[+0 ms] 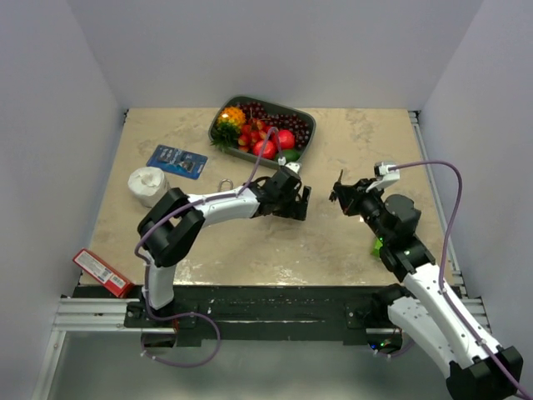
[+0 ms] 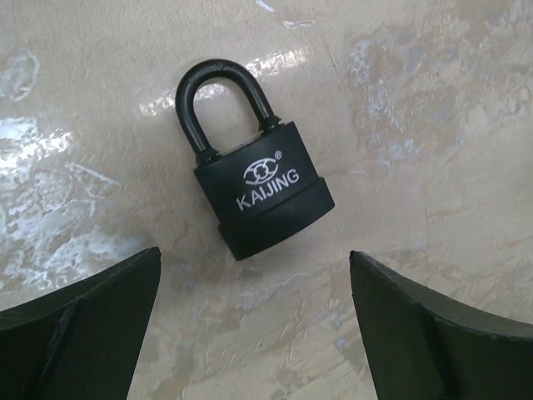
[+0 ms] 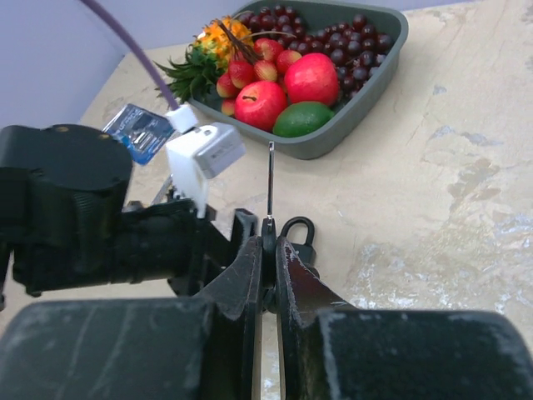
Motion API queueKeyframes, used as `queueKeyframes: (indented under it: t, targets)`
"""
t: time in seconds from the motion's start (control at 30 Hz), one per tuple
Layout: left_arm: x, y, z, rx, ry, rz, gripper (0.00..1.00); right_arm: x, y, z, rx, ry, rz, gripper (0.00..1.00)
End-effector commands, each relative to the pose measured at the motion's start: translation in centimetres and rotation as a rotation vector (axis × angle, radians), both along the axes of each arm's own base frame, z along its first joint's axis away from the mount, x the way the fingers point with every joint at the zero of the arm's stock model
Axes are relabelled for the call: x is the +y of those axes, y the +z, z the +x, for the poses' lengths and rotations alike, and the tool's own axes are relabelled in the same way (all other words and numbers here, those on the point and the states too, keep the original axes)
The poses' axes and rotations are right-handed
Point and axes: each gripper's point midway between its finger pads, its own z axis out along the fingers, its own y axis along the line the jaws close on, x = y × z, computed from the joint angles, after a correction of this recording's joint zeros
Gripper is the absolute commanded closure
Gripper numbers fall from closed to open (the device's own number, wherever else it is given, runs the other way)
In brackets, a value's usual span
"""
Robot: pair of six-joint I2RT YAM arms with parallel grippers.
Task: Unlock with the key
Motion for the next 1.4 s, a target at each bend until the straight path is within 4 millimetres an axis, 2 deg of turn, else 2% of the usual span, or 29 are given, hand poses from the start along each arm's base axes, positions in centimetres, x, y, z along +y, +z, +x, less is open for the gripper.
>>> queueKeyframes:
  t: [0.0,0.27,0.33,0.37,0.4,0.53,0.7,0.9,1.0,1.1,1.2,1.23,1.3,1.33,1.37]
  targets:
    - [-0.9,-0.1,1.2,0.017,0.024,0.025,0.01,-0.2,1.9,-0.4,-0.065,0.011,-0.022,1.0]
    - [-1.9,-2.3,1.7,0.06,0.019,0.062,0.01,-0.5,1.0,-1.1,-0.062,0.015,-0.031,1.0]
    - [-2.3,-2.1,2.2,0.055,0.017,0.07,0.01,-0.4,0.7,-1.2,-0.063,0.019,-0.032,1.0]
    - [-1.6,-3.1,2.1,0.07,0.018,0.114,0.01,-0.4,0.6,-1.2,-0.059,0.022,-0.031,1.0]
    - [-1.8,-2.8,2.5,0.061,0.02,0.119,0.01,-0.4,0.4,-1.2,-0.057,0.022,-0.03,1.0]
    - [-1.2,-3.9,2.2,0.069,0.015,0.176,0.04,-0.4,0.0,-1.1,-0.054,0.023,-0.034,1.0]
    - [-1.5,-4.6,2.1,0.063,-0.004,0.22,0.07,-0.2,-0.4,-0.9,-0.048,0.03,-0.042,1.0]
    - [-0.3,-6.3,1.9,0.067,0.001,0.326,0.11,-0.1,-0.7,-0.9,-0.045,0.031,-0.039,1.0]
    - [0.8,-7.1,1.8,0.071,0.013,0.375,0.17,-0.1,-0.8,-0.9,-0.041,0.032,-0.038,1.0]
    - [1.5,-7.6,1.5,0.082,0.014,0.408,0.26,0.0,-0.9,-0.8,-0.041,0.034,-0.037,1.0]
    - [1.9,-8.2,1.2,0.091,0.007,0.426,0.41,0.0,-1.0,-0.8,-0.036,0.035,-0.035,1.0]
    - [2.1,-8.5,1.0,0.1,0.002,0.436,0.53,0.0,-1.0,-0.8,-0.038,0.036,-0.035,1.0]
    - [2.2,-8.7,0.7,0.112,-0.002,0.431,0.66,0.0,-1.0,-0.9,-0.036,0.036,-0.033,1.0]
    - [1.3,-8.4,0.6,0.116,-0.011,0.384,0.77,0.0,-1.2,-0.9,-0.033,0.037,-0.037,1.0]
    - [1.4,-8.5,0.4,0.129,-0.009,0.363,0.83,0.0,-1.3,-0.9,-0.029,0.04,-0.04,1.0]
